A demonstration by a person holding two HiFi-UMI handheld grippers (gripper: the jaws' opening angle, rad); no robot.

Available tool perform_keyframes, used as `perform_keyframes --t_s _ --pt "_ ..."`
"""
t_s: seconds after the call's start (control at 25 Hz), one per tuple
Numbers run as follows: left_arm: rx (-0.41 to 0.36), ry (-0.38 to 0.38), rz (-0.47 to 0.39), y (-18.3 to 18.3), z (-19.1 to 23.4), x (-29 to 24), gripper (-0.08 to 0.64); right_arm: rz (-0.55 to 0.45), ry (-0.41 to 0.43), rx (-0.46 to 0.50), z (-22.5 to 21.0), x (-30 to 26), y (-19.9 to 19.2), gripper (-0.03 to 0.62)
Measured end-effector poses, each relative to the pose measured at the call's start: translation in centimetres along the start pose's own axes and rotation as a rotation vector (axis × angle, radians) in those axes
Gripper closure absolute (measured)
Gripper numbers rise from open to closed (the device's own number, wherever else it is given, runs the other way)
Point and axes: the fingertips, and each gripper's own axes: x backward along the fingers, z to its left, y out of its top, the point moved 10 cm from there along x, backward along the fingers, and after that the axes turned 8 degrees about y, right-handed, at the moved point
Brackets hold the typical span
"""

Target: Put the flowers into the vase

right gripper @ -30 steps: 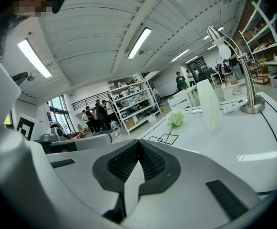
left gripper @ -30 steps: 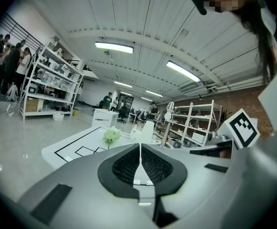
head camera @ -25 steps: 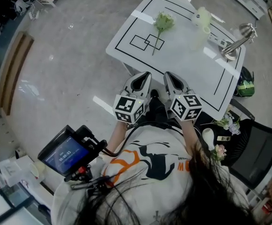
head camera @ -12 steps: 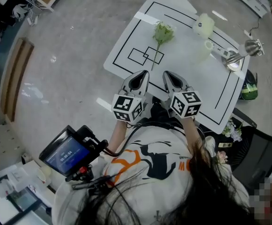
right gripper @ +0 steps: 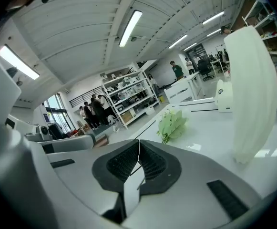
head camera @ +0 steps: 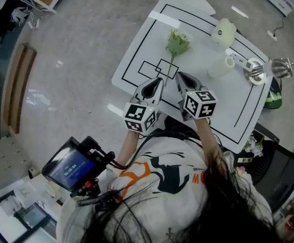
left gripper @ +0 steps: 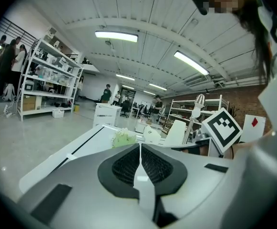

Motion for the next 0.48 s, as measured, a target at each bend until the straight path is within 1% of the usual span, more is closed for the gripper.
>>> perform_keyframes --t_s 0.08,0.32,0.44,0.48 --pt "0.003 0.002 0.004 0.1 0.4 -0.6 0.540 0.007 -0.008 -0.010 -0.7 -1.0 0.4 0.578" --pt "0.015 0.005 0.021 0.2 1.4 -2.2 0.540 0.060 -0.078 -0.059 -3.0 -4.3 0.7 0.571" --pt "0.018 0.005 0.032 0.1 1.8 -2.8 0.540 0.099 -0.083 -0.082 -4.0 -5.9 0.6 0.501" --pt "0.019 0.004 0.035 0.0 1.9 -3.0 0.540 0.111 -0.089 -0.087 -4.3 -6.4 0.5 0.489"
